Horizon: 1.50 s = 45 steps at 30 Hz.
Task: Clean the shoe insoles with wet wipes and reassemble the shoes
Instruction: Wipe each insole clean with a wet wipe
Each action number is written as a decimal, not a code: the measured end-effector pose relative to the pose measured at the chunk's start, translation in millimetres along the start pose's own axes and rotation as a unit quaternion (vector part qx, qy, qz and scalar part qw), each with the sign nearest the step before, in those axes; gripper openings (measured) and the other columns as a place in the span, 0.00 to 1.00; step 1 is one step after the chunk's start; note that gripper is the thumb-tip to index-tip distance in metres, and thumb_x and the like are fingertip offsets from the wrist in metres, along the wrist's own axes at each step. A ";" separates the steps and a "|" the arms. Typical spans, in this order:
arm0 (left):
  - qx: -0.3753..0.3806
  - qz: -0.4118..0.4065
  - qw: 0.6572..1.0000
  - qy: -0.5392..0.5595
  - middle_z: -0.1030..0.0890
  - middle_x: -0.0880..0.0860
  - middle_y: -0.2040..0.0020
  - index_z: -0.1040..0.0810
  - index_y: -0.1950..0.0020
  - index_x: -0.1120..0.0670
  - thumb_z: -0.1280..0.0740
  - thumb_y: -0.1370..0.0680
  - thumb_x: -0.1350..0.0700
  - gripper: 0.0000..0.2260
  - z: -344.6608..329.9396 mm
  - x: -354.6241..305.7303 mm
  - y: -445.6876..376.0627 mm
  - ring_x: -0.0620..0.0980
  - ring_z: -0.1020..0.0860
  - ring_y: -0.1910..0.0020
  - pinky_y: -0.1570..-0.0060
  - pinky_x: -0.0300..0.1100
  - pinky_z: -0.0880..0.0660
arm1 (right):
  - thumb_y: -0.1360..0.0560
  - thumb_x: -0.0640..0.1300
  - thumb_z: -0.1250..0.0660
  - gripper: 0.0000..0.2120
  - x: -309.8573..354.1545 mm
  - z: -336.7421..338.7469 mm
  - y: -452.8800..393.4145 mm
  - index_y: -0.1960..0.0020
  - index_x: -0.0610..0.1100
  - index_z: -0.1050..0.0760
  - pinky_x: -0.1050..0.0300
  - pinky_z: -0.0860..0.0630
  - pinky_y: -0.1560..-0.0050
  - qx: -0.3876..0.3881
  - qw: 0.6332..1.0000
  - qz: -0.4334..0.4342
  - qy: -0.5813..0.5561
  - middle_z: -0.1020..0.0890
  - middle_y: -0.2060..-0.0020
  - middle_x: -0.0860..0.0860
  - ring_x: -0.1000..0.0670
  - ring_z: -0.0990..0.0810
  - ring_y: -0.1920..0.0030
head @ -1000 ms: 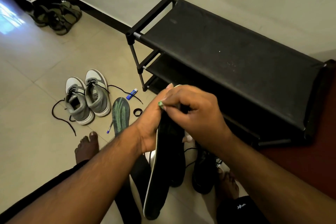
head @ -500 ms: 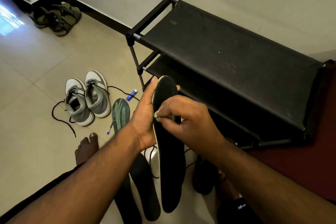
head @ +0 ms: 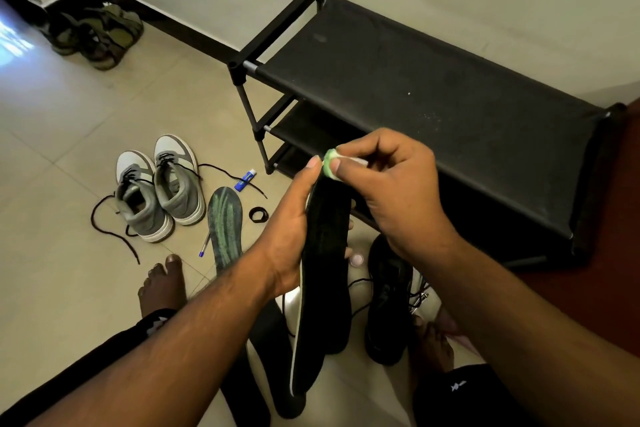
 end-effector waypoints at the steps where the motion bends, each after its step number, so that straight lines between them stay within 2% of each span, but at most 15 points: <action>1: 0.006 -0.002 1.000 0.001 0.25 0.63 0.40 0.20 0.37 0.52 0.38 0.29 0.28 0.33 -1.9 0.8 0.5 0.62 0.28 0.45 0.52 0.57 0.25 | 0.29 0.34 0.27 0.03 -1.4 -1.4 0.9 0.57 0.39 0.19 0.47 0.17 0.56 0.000 1.000 -0.002 0.010 0.16 0.62 0.45 0.44 0.16 0.58; 3: 0.016 0.001 1.000 -0.006 0.24 0.64 0.41 0.20 0.37 0.49 0.40 0.27 0.28 0.31 -5.3 2.1 1.6 0.61 0.27 0.45 0.53 0.56 0.24 | 0.29 0.35 0.27 0.02 -8.3 4.5 -2.2 0.57 0.39 0.19 0.45 0.17 0.55 -0.027 0.999 -0.013 0.027 0.16 0.61 0.45 0.43 0.16 0.58; 7: 0.007 -0.010 1.000 -0.005 0.22 0.59 0.49 0.17 0.42 0.52 0.40 0.30 0.30 0.31 -3.4 -2.3 1.7 0.59 0.26 0.49 0.50 0.58 0.27 | 0.30 0.36 0.25 0.04 -19.2 19.1 -12.6 0.61 0.41 0.19 0.52 0.18 0.59 -0.079 0.994 -0.040 0.063 0.16 0.64 0.46 0.45 0.17 0.61; 9: 0.009 -0.011 1.000 0.009 0.22 0.59 0.51 0.17 0.44 0.53 0.39 0.30 0.30 0.31 -4.3 -5.3 3.1 0.59 0.26 0.51 0.51 0.56 0.27 | 0.30 0.36 0.25 0.04 -15.7 17.9 -11.9 0.61 0.41 0.20 0.54 0.20 0.60 -0.080 0.995 -0.029 0.053 0.16 0.64 0.46 0.47 0.18 0.63; 14: 0.020 -0.011 1.000 -0.008 0.24 0.64 0.43 0.20 0.38 0.50 0.44 0.25 0.30 0.30 -3.4 -4.1 4.1 0.62 0.28 0.47 0.54 0.55 0.25 | 0.29 0.36 0.27 0.02 -8.1 3.9 -3.2 0.58 0.40 0.19 0.53 0.17 0.59 -0.017 0.999 -0.003 0.036 0.16 0.62 0.47 0.45 0.16 0.60; 19: 0.019 -0.005 0.999 0.043 0.23 0.61 0.51 0.21 0.38 0.58 0.40 0.29 0.31 0.35 -5.1 -8.2 5.2 0.59 0.26 0.53 0.57 0.52 0.24 | 0.29 0.35 0.26 0.03 -18.7 15.3 -9.2 0.60 0.39 0.20 0.62 0.23 0.68 -0.080 0.995 -0.053 0.029 0.16 0.63 0.44 0.52 0.18 0.65; 25: 0.029 -0.017 0.999 0.030 0.22 0.62 0.43 0.16 0.45 0.53 0.46 0.21 0.32 0.30 -5.4 -7.8 4.4 0.61 0.26 0.46 0.50 0.57 0.26 | 0.29 0.35 0.26 0.03 -8.5 -5.4 2.2 0.58 0.41 0.19 0.47 0.17 0.57 0.001 1.000 -0.001 0.021 0.16 0.62 0.45 0.42 0.16 0.58; 27: 0.032 -0.012 0.999 0.036 0.23 0.62 0.45 0.17 0.44 0.54 0.43 0.24 0.31 0.30 -5.9 -7.0 4.0 0.60 0.25 0.48 0.49 0.57 0.27 | 0.29 0.35 0.26 0.03 -13.8 1.9 -2.2 0.60 0.41 0.20 0.50 0.18 0.61 -0.034 0.999 -0.026 0.024 0.16 0.63 0.45 0.44 0.16 0.61; 30: 0.028 -0.013 0.998 0.053 0.23 0.60 0.50 0.18 0.42 0.55 0.40 0.27 0.31 0.31 -5.6 -8.8 2.9 0.57 0.24 0.54 0.55 0.53 0.25 | 0.29 0.34 0.26 0.04 -13.2 11.0 -6.3 0.60 0.39 0.20 0.63 0.22 0.67 -0.066 0.997 -0.039 0.004 0.17 0.64 0.47 0.53 0.17 0.65; 32: 0.039 -0.009 0.998 0.052 0.24 0.61 0.46 0.18 0.42 0.54 0.43 0.24 0.31 0.31 -8.6 -9.2 4.1 0.61 0.26 0.50 0.56 0.53 0.24 | 0.29 0.35 0.26 0.04 -10.0 5.0 -3.0 0.60 0.40 0.20 0.59 0.21 0.64 -0.032 0.999 -0.028 -0.009 0.16 0.63 0.45 0.49 0.16 0.62; 35: 0.019 -0.008 0.999 0.045 0.21 0.61 0.47 0.14 0.52 0.52 0.46 0.22 0.32 0.30 -6.7 -7.9 5.2 0.60 0.23 0.51 0.56 0.52 0.23 | 0.29 0.35 0.26 0.03 -10.3 -9.2 4.5 0.58 0.41 0.19 0.56 0.19 0.62 0.024 0.999 -0.025 0.011 0.16 0.62 0.45 0.46 0.16 0.61; 40: 0.001 -0.040 0.997 0.063 0.22 0.60 0.49 0.20 0.38 0.54 0.42 0.27 0.31 0.32 0.1 -14.6 1.6 0.56 0.23 0.55 0.51 0.56 0.25 | 0.30 0.34 0.26 0.03 -25.7 9.5 -5.6 0.60 0.38 0.21 0.46 0.17 0.59 -0.044 0.995 -0.084 0.020 0.16 0.62 0.43 0.40 0.16 0.57; 42: -0.001 -0.051 0.997 0.064 0.22 0.59 0.49 0.20 0.37 0.54 0.42 0.26 0.31 0.32 2.1 -16.4 0.1 0.56 0.23 0.55 0.47 0.58 0.28 | 0.30 0.34 0.26 0.03 -26.7 8.4 -5.9 0.60 0.38 0.20 0.41 0.18 0.55 -0.033 0.995 -0.089 0.031 0.16 0.61 0.44 0.41 0.16 0.56; 44: 0.004 -0.052 0.996 0.075 0.23 0.61 0.48 0.20 0.41 0.55 0.44 0.24 0.31 0.31 2.1 -17.5 1.0 0.59 0.25 0.52 0.46 0.58 0.29 | 0.30 0.34 0.27 0.03 -24.8 -4.0 0.0 0.59 0.39 0.20 0.45 0.18 0.52 0.018 0.996 -0.087 0.015 0.16 0.62 0.47 0.47 0.15 0.56; 45: 0.007 -0.052 0.996 0.077 0.22 0.61 0.50 0.19 0.44 0.56 0.44 0.23 0.31 0.31 2.8 -18.0 1.6 0.58 0.24 0.53 0.49 0.55 0.27 | 0.30 0.33 0.27 0.03 -22.5 -11.5 5.0 0.59 0.37 0.20 0.52 0.17 0.52 0.049 0.995 -0.084 0.010 0.16 0.63 0.48 0.52 0.16 0.59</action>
Point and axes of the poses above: each hand's wrist, its own y-axis away from the middle knuckle, its own z-axis out of the back of the hand, x = y × z, the point moved 5 cm from there along -y, towards the middle knuckle
